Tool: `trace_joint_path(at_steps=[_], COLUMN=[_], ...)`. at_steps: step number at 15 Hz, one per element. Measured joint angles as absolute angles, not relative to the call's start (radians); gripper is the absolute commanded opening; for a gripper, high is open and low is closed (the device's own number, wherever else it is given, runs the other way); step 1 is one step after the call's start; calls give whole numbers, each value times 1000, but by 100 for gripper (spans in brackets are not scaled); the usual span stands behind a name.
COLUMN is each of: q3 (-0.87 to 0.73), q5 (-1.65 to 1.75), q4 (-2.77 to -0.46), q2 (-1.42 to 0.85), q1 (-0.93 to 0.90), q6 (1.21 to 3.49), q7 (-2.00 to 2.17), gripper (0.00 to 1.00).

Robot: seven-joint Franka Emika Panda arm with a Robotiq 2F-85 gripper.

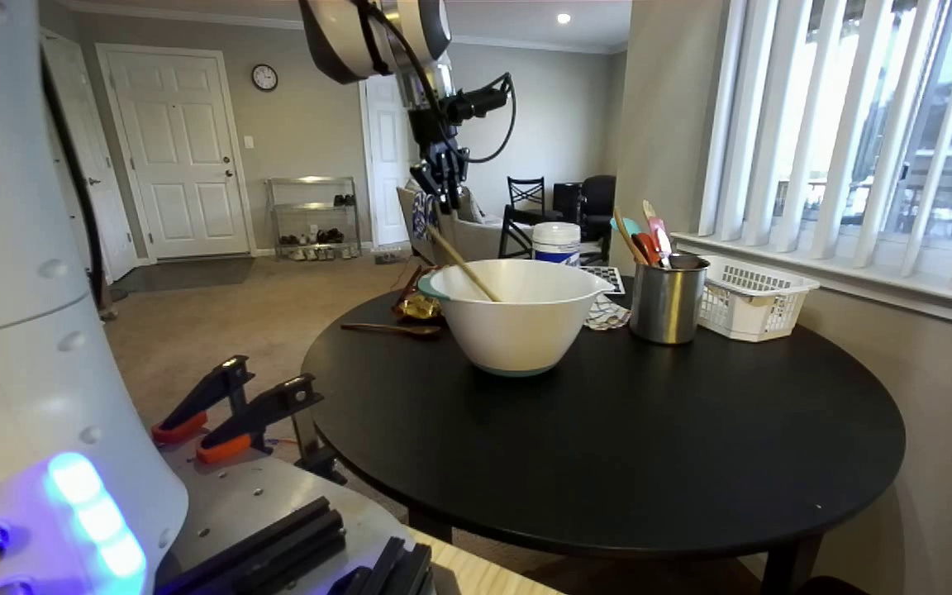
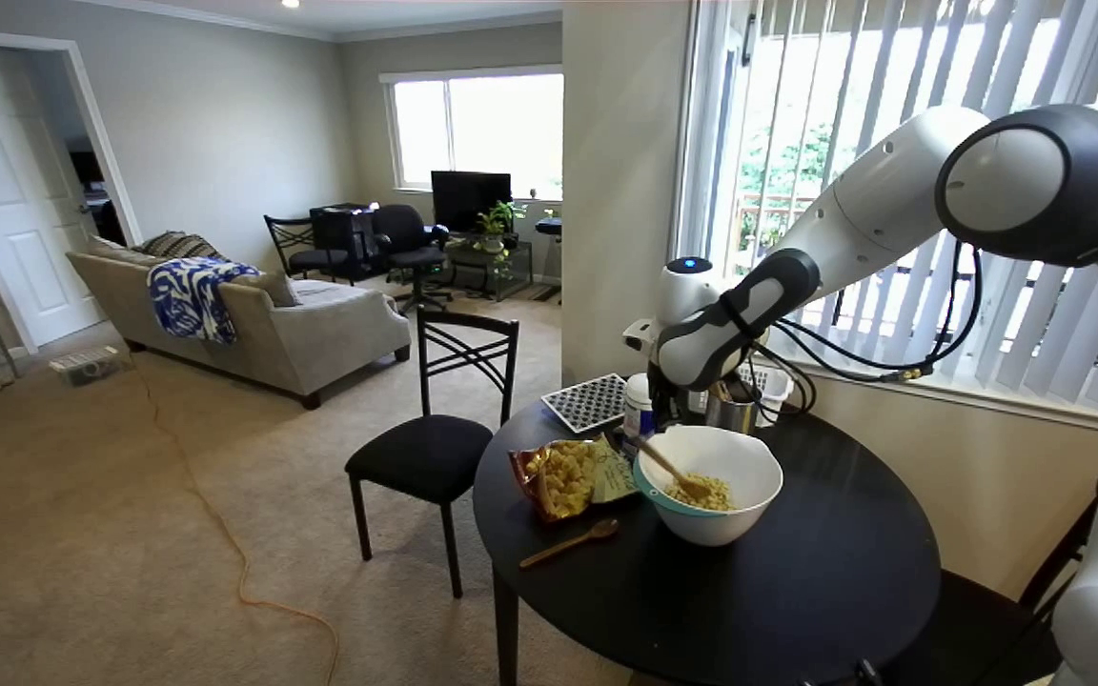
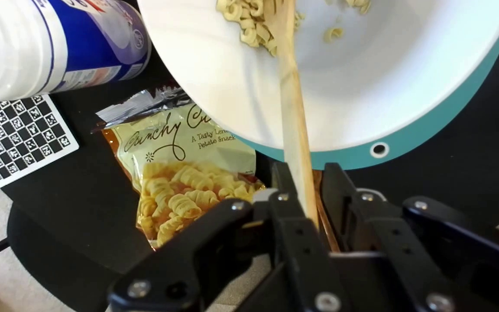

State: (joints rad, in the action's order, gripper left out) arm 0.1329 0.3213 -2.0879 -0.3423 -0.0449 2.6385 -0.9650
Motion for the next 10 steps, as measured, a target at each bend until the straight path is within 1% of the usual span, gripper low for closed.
trace_joint_path(at_steps=[7, 8, 10], q3=[133, 132, 132], q5=[321, 322, 322], q4=[-2088, -2088, -2088], q2=[-342, -342, -342], q1=[-45, -46, -45], q6=[2634, 2632, 2631], q7=[-964, -964, -964], gripper=[100, 81, 95])
